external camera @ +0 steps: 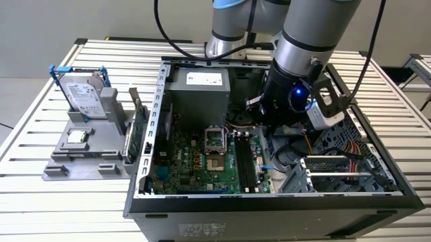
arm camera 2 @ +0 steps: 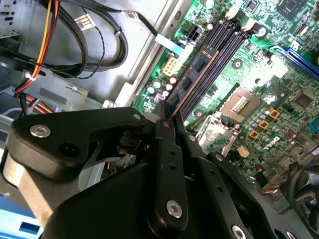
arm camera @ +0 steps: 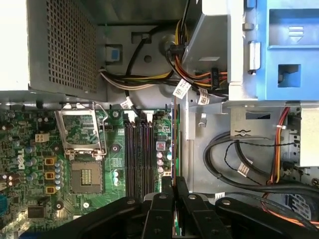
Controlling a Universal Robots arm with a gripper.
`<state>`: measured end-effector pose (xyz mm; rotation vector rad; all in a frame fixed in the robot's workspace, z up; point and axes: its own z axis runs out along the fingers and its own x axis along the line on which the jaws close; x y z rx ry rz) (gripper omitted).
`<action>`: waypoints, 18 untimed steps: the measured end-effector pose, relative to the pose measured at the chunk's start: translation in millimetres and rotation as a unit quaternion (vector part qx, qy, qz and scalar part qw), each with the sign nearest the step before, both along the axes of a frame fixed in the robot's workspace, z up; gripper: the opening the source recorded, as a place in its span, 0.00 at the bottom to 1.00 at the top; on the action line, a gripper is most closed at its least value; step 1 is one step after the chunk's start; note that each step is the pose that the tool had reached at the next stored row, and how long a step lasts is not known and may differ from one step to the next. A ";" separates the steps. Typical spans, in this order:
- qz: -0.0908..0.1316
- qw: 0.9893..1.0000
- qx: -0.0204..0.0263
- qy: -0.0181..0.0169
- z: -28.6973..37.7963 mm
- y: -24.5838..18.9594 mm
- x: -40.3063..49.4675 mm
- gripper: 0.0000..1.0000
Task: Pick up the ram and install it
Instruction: 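Insert the ram into the slot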
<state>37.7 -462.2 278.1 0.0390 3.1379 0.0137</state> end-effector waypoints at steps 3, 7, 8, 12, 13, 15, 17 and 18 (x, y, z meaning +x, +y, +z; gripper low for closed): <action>0.000 1.000 0.000 0.000 0.0 -0.1 0.0 0.00; 0.000 1.000 0.000 0.000 -1.0 -0.8 -0.1 0.00; 0.000 1.000 0.000 0.000 -1.2 -1.4 -0.1 0.00; 0.000 1.000 0.000 0.000 -3.5 -3.6 -0.1 0.00; 0.000 1.000 0.000 0.000 -4.3 -4.4 -0.2 0.00; 0.001 1.000 0.000 0.000 -5.9 -6.6 -0.2 0.00; 0.001 1.000 0.000 0.000 -7.6 -8.9 -0.4 0.00; 0.001 1.000 0.000 0.000 -8.6 -9.8 -0.6 0.00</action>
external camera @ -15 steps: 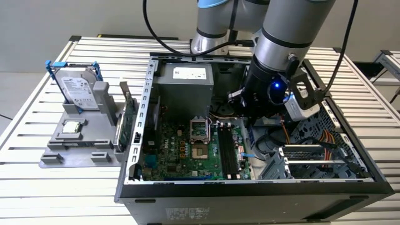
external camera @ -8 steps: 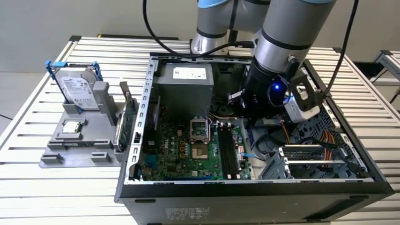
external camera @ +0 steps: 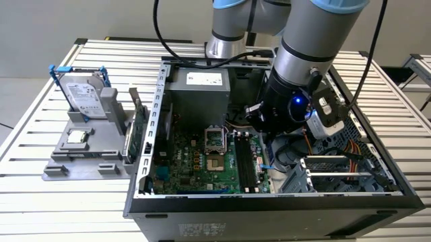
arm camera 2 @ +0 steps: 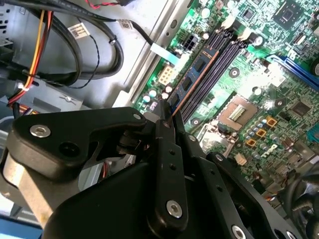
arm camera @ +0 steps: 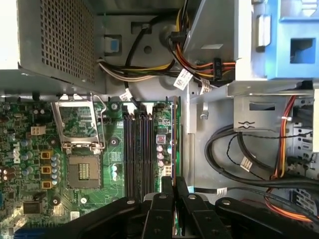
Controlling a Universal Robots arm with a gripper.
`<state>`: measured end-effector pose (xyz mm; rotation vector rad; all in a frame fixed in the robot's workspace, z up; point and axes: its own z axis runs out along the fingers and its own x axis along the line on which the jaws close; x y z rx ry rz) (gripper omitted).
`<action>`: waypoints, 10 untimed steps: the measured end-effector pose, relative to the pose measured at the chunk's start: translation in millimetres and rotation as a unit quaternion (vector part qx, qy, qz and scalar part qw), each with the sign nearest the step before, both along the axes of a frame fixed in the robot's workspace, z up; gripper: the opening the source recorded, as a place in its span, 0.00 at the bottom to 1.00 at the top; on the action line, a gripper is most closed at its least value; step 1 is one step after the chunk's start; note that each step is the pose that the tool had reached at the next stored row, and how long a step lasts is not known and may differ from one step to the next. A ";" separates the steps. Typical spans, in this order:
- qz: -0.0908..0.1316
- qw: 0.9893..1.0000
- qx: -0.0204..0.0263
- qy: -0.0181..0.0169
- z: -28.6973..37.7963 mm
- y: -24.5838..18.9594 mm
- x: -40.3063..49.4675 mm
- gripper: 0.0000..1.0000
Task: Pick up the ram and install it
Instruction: 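Insert the ram into the slot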
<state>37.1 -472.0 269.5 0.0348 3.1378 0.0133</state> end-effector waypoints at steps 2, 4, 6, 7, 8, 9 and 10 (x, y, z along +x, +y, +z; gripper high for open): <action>0.000 1.000 0.000 0.000 -1.5 -1.6 -0.8 0.00; 0.000 1.000 0.000 0.000 -2.7 -3.1 -1.7 0.00; 0.000 1.000 0.000 0.000 -4.1 -4.2 -2.1 0.00; 0.000 1.000 0.000 0.000 -5.0 -4.8 -2.4 0.00; 0.001 1.000 0.000 0.000 -6.0 -5.2 -2.8 0.00; 0.001 1.000 0.000 0.000 -7.1 -5.5 -3.2 0.00; 0.001 1.000 0.000 0.000 -8.6 -5.7 -3.7 0.00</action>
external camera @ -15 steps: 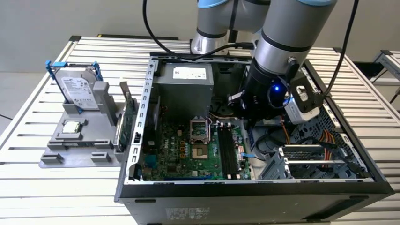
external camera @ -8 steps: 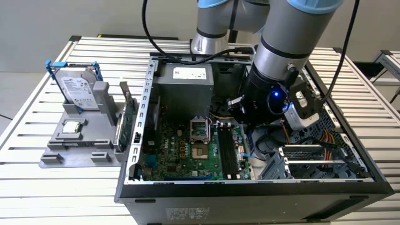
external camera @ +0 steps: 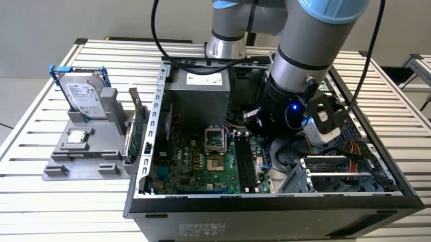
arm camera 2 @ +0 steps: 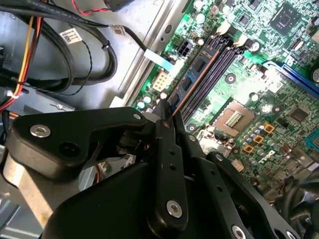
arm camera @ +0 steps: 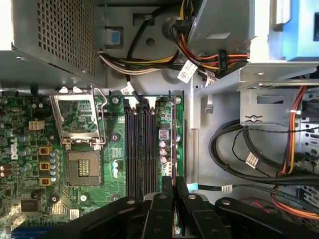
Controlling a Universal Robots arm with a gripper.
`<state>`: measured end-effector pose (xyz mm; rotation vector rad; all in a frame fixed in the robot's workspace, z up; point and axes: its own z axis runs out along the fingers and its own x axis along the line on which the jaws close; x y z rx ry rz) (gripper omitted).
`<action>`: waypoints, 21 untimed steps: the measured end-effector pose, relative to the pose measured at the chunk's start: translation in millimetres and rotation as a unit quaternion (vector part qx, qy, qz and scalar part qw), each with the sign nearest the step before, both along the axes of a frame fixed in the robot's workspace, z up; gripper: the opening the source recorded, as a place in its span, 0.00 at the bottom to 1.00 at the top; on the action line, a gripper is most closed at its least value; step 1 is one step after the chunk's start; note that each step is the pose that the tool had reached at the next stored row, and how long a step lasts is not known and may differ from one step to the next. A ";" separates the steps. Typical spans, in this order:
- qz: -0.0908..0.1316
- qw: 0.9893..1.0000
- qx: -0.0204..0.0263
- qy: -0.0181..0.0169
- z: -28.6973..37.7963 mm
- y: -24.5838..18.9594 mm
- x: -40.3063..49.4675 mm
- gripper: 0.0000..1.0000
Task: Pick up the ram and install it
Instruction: 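Insert the ram into the slot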
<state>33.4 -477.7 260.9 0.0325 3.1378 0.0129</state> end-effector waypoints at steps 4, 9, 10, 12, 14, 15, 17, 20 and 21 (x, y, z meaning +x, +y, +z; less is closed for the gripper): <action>0.000 1.000 0.000 0.000 -6.6 -1.1 -1.6 0.00; 0.001 1.000 0.000 0.000 -11.6 -2.7 -3.0 0.00; 0.001 1.000 0.000 0.000 -12.5 -2.9 -3.2 0.00; 0.002 1.000 0.000 0.000 -13.9 -3.1 -3.7 0.00; 0.002 1.000 0.000 0.000 -13.9 -3.1 -3.9 0.00; 0.002 1.000 0.000 0.000 -13.9 -3.1 -3.9 0.00; 0.002 1.000 0.000 0.000 -14.0 -3.1 -3.9 0.00; 0.002 1.000 0.000 0.000 -15.2 -3.1 -4.0 0.00; 0.002 1.000 0.000 0.000 -15.9 -3.1 -4.0 0.00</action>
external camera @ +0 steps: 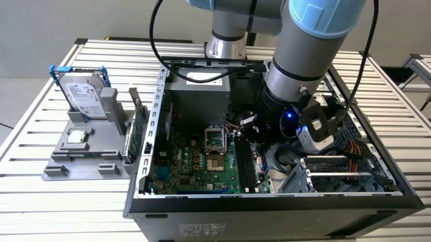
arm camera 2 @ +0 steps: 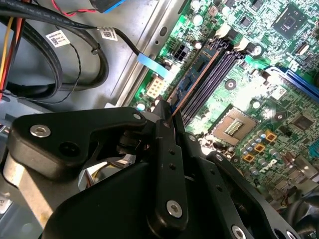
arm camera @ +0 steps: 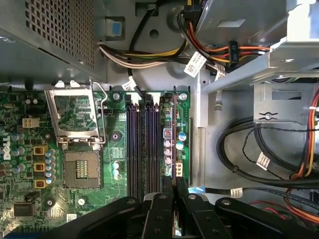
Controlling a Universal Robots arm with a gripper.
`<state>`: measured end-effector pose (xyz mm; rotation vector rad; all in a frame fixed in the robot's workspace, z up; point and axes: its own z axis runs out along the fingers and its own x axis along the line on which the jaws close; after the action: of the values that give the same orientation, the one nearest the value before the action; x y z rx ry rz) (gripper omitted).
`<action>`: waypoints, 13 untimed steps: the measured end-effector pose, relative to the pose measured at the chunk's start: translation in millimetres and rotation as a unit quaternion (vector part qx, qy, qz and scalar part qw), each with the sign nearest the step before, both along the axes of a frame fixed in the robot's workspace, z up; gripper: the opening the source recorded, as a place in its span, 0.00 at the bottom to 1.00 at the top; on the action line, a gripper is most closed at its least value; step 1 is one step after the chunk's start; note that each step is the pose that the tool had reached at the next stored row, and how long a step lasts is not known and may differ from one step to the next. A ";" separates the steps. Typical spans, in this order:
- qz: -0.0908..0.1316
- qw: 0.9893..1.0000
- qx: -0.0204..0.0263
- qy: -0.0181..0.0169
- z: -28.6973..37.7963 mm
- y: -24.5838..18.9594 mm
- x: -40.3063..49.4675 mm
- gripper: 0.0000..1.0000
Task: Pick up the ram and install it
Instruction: 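Insert the ram into the slot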
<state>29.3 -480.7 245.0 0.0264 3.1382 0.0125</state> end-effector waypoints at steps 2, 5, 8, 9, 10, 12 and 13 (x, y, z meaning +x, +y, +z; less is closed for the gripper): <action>0.000 1.000 0.000 0.000 -1.4 0.0 -0.2 0.00; 0.001 1.000 0.000 0.000 -3.9 0.0 -0.3 0.00; 0.001 1.000 0.000 0.000 -5.5 -0.1 -0.6 0.00; 0.002 1.000 -0.001 0.000 -5.8 -0.3 -0.8 0.00; 0.002 1.000 -0.001 0.000 -6.4 -0.6 -1.0 0.00; 0.003 1.000 0.000 0.000 -7.7 -1.0 -1.9 0.00; 0.004 1.000 -0.001 0.000 -8.2 -1.2 -2.5 0.00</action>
<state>26.9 -481.9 236.8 0.0147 3.1383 0.0107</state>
